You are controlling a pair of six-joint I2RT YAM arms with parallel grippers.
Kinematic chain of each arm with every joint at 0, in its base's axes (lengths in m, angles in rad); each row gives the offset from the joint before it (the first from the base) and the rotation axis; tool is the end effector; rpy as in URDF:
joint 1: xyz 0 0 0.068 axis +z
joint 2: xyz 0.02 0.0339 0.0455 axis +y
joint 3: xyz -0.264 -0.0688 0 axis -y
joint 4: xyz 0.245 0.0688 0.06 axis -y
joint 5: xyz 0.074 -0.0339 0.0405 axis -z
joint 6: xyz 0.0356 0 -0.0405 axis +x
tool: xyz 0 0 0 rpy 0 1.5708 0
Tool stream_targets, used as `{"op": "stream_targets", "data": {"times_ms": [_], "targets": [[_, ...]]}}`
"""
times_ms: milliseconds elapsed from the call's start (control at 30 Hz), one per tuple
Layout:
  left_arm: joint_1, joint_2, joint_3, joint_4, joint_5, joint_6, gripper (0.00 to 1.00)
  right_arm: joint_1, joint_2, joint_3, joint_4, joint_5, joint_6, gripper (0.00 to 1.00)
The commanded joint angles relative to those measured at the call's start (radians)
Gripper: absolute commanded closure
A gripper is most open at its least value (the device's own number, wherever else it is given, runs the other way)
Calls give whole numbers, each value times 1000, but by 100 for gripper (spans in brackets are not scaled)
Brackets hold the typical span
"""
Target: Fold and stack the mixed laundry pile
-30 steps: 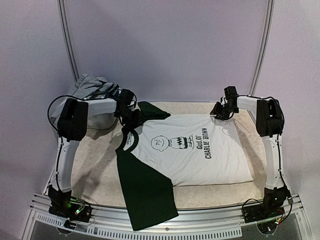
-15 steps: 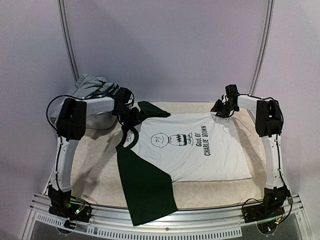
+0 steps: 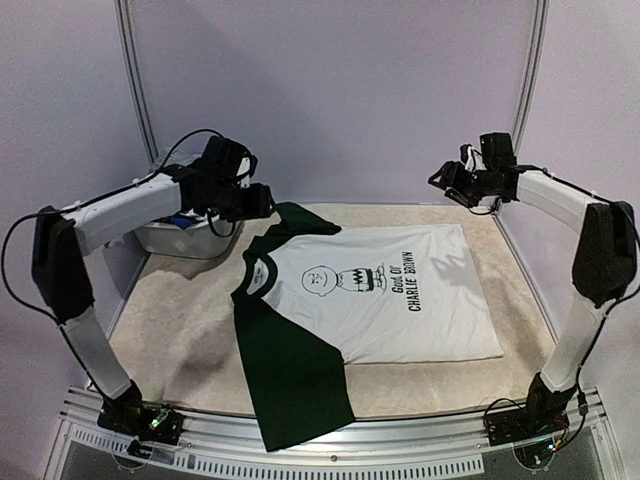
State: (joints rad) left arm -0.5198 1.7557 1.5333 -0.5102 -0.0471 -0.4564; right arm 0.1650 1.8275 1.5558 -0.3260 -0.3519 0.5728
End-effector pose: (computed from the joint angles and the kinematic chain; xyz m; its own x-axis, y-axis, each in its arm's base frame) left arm 0.3499 -0.1983 0.3042 -0.7263 -0.0915 -0.6812 0.1623 0.9402 -0.2994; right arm 0.4201 0.0824 0.3004 -0.7024 0.3988 -0.5896 -0.0649 0.7889 0.6110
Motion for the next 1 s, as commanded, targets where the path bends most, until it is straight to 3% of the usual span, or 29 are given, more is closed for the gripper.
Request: {"op": "stream_targets", "data": {"times_ms": [0, 200, 433, 700, 800, 967], "targets": [[-99, -155, -254, -31, -142, -32, 36, 26, -162, -313, 117, -2, 58, 27], [-268, -415, -568, -27, -247, -136, 24, 116, -469, -611, 156, 76, 104, 18], [-425, -650, -850, -30, -287, -294, 24, 206, -824, -893, 76, 216, 203, 10], [-647, -627, -887, -75, -284, -402, 30, 253, -1261, -1066, -130, 335, 281, 7], [-767, -588, -875, -137, -333, -441, 31, 253, -1318, -1057, -230, 338, 268, 7], [-916, -545, -846, -228, -389, -498, 34, 255, -1282, -998, -318, 341, 209, 7]]}}
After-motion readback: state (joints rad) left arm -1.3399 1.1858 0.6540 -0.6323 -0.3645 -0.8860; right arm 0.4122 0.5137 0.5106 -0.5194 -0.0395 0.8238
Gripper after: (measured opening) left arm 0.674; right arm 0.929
